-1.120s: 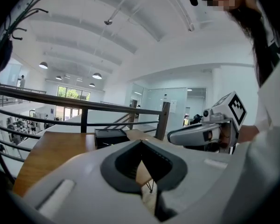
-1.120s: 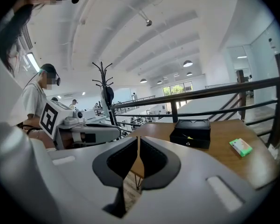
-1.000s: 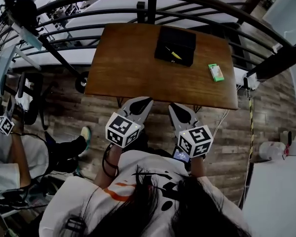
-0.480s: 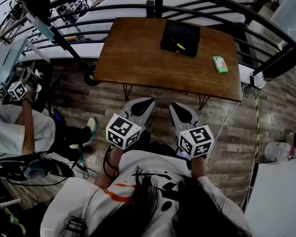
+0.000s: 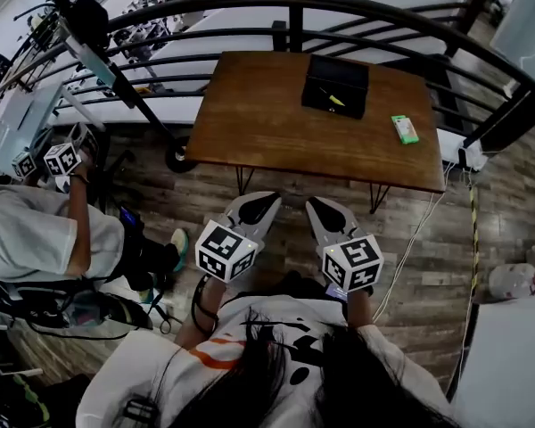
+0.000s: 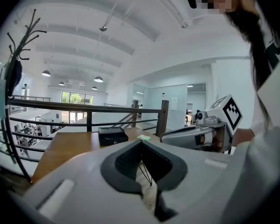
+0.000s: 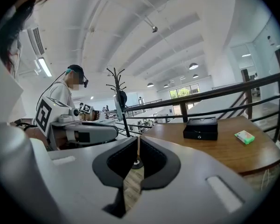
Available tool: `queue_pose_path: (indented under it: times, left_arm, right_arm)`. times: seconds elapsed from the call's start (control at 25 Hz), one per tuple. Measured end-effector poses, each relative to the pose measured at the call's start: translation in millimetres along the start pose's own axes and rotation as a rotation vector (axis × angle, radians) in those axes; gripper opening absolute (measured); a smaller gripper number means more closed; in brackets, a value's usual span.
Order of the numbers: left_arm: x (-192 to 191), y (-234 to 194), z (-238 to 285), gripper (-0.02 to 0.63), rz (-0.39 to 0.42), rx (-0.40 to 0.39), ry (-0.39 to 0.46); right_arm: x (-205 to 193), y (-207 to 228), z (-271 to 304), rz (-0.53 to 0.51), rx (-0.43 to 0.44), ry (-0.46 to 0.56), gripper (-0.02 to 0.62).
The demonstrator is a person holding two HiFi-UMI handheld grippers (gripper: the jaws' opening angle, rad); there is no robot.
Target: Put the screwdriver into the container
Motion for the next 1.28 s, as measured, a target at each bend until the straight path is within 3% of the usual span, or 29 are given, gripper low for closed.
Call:
queue_pose_path:
  times: [0.32,0.84,1.28]
  left_arm:
    - [5,-11,-52,0.000,0.007,-0.029,0.021]
    - [-29,-8,-119,0.000,-0.015,-0.107,0.027]
    - [-45,5,-140,0.002,-0.026,-0.139,0.034]
  right_arm:
    - [7,-48,1,-0.014,-0.052,0.011,0.023]
    - [-24,-130,-8,-0.007,-0.112,-0.003,0.023]
    - [-39,-148,-25,-0.008,-0.152,-0.008,0.023]
Point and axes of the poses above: the fingertips, and each gripper's own axes: z forward along the fingers, y to its right, x out of its top, the point moved 6 cm from there along -z, backward along the fingers, and after that the axes turned 1 degree about -x, right-handed, at the moved point
